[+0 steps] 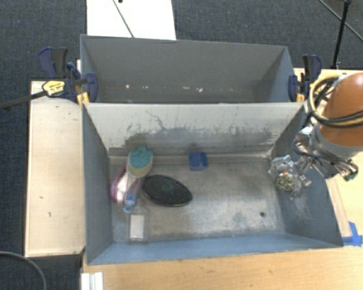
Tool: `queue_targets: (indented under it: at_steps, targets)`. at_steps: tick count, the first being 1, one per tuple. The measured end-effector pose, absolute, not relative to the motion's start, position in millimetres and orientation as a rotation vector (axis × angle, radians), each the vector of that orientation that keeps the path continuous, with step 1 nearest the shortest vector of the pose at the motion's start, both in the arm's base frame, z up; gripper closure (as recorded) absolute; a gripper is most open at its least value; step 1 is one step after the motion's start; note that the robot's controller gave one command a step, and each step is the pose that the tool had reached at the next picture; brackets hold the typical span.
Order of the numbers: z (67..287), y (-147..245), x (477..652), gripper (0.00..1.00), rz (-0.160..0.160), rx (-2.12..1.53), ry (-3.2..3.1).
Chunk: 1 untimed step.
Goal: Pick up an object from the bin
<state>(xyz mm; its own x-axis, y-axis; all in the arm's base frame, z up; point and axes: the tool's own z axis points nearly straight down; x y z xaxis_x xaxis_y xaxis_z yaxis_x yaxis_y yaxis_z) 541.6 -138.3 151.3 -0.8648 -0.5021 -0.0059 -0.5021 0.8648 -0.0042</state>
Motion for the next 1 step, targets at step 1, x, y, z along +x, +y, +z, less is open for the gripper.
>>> queue_targets:
  at_steps: [1]
  targets:
    - [229.1,-146.7,547.5,1.0,-0.009,-0.825,3.02]
